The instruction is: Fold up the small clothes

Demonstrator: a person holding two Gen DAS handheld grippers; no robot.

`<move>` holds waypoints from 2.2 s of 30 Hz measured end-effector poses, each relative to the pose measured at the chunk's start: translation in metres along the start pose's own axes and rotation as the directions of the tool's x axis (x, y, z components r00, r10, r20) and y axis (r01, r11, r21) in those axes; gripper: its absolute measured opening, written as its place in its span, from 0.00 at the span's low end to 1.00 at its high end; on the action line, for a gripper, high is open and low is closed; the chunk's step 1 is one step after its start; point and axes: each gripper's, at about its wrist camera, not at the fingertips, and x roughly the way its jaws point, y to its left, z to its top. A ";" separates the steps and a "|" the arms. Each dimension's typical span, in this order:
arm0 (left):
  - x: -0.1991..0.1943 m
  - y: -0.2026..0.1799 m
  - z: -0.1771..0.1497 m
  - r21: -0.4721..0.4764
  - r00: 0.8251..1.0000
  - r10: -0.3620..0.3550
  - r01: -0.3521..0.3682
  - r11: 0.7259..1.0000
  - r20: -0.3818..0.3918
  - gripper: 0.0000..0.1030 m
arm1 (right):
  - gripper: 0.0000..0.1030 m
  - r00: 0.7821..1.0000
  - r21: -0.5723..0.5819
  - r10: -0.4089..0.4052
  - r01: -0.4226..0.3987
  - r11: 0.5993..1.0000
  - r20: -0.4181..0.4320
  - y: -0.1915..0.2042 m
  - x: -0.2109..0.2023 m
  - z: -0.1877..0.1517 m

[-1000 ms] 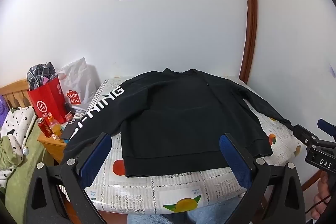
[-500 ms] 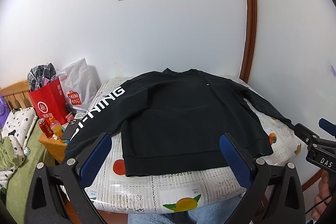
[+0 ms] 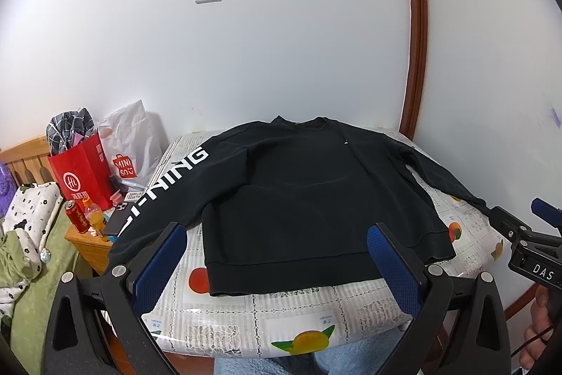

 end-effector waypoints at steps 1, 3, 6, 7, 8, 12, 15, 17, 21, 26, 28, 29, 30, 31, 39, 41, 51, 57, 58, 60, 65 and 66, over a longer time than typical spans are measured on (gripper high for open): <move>0.000 0.000 0.000 -0.001 1.000 0.000 0.000 1.000 -0.001 1.00 | 1.00 1.000 0.000 0.000 0.000 1.000 0.001 0.000 0.000 0.000; -0.001 0.000 0.000 0.000 1.000 -0.001 0.001 1.000 -0.001 1.00 | 1.00 1.000 0.001 0.000 0.000 1.000 0.000 0.000 0.000 0.000; -0.001 0.000 -0.001 -0.001 1.000 -0.001 0.001 1.000 0.001 1.00 | 1.00 1.000 0.005 0.000 0.000 1.000 0.000 0.000 0.000 0.000; -0.002 -0.001 -0.001 -0.001 1.000 -0.001 0.001 1.000 0.002 1.00 | 1.00 1.000 0.004 0.000 0.000 1.000 0.001 0.000 0.000 0.000; -0.002 -0.001 -0.001 -0.001 1.000 0.000 0.000 1.000 0.002 1.00 | 1.00 1.000 0.004 0.001 -0.001 1.000 0.002 0.000 0.000 0.000; -0.001 -0.001 -0.001 -0.002 1.000 0.000 0.000 1.000 0.000 1.00 | 1.00 1.000 0.002 0.002 -0.002 1.000 0.002 -0.001 0.000 0.000; -0.001 -0.001 -0.001 -0.001 1.000 -0.001 0.001 1.000 0.000 1.00 | 1.00 1.000 0.004 0.001 -0.001 1.000 0.003 -0.001 0.000 0.000; -0.001 -0.001 -0.001 -0.001 1.000 -0.001 0.001 1.000 0.000 1.00 | 1.00 1.000 0.003 0.002 -0.003 1.000 0.003 -0.001 0.000 0.000; -0.002 -0.001 -0.002 -0.001 1.000 -0.001 0.001 1.000 -0.001 1.00 | 1.00 1.000 0.004 0.002 -0.002 1.000 0.004 -0.001 0.000 -0.001; -0.002 -0.001 -0.002 -0.002 1.000 -0.002 0.002 1.000 -0.001 1.00 | 1.00 1.000 0.005 0.003 -0.003 1.000 0.005 -0.001 -0.001 -0.001; -0.002 -0.001 -0.002 -0.002 1.000 -0.002 0.002 1.000 0.000 1.00 | 1.00 1.000 0.004 0.003 -0.003 1.000 0.005 -0.001 -0.001 -0.001; -0.001 -0.001 -0.002 -0.002 1.000 -0.001 0.001 1.000 -0.001 1.00 | 1.00 1.000 0.002 0.001 -0.001 1.000 0.004 -0.001 0.000 -0.001; -0.001 -0.001 -0.002 -0.002 1.000 -0.002 0.002 1.000 -0.001 1.00 | 1.00 1.000 0.004 -0.001 0.001 1.000 0.005 -0.001 -0.001 -0.001; -0.002 0.000 -0.002 -0.001 1.000 -0.002 0.002 1.000 0.000 1.00 | 1.00 1.000 0.005 -0.002 0.002 1.000 0.005 -0.001 -0.001 -0.001; -0.003 0.000 -0.006 -0.011 1.000 0.002 -0.001 1.000 0.012 1.00 | 1.00 1.000 0.011 -0.022 0.021 1.000 0.019 -0.003 -0.003 0.003; -0.002 0.000 -0.006 -0.010 1.000 0.004 -0.004 1.000 0.020 1.00 | 1.00 1.000 0.017 -0.014 0.014 1.000 0.021 -0.004 -0.002 0.003; 0.004 0.011 0.005 -0.015 0.999 0.000 0.000 1.000 0.032 1.00 | 1.00 0.998 -0.006 -0.026 0.027 1.000 0.050 0.005 0.007 0.011; 0.019 0.024 0.019 -0.038 1.000 -0.005 0.006 0.999 0.025 1.00 | 1.00 0.999 -0.030 -0.017 0.018 0.999 0.047 0.014 0.024 0.025; 0.022 0.026 0.021 -0.045 1.000 -0.006 0.007 0.999 0.021 1.00 | 1.00 0.999 -0.033 -0.018 0.019 0.999 0.041 0.016 0.028 0.027; 0.032 0.033 0.023 -0.064 1.000 -0.006 0.007 0.998 0.006 1.00 | 1.00 0.999 -0.040 -0.020 0.022 0.999 0.033 0.019 0.038 0.031; 0.058 0.051 0.024 -0.110 0.998 -0.033 0.028 0.994 -0.045 1.00 | 1.00 1.000 -0.057 -0.022 0.022 0.998 -0.004 0.027 0.065 0.037; 0.065 0.055 0.024 -0.116 0.998 -0.039 0.032 0.993 -0.059 1.00 | 1.00 1.000 -0.055 -0.019 0.017 0.998 -0.021 0.029 0.075 0.038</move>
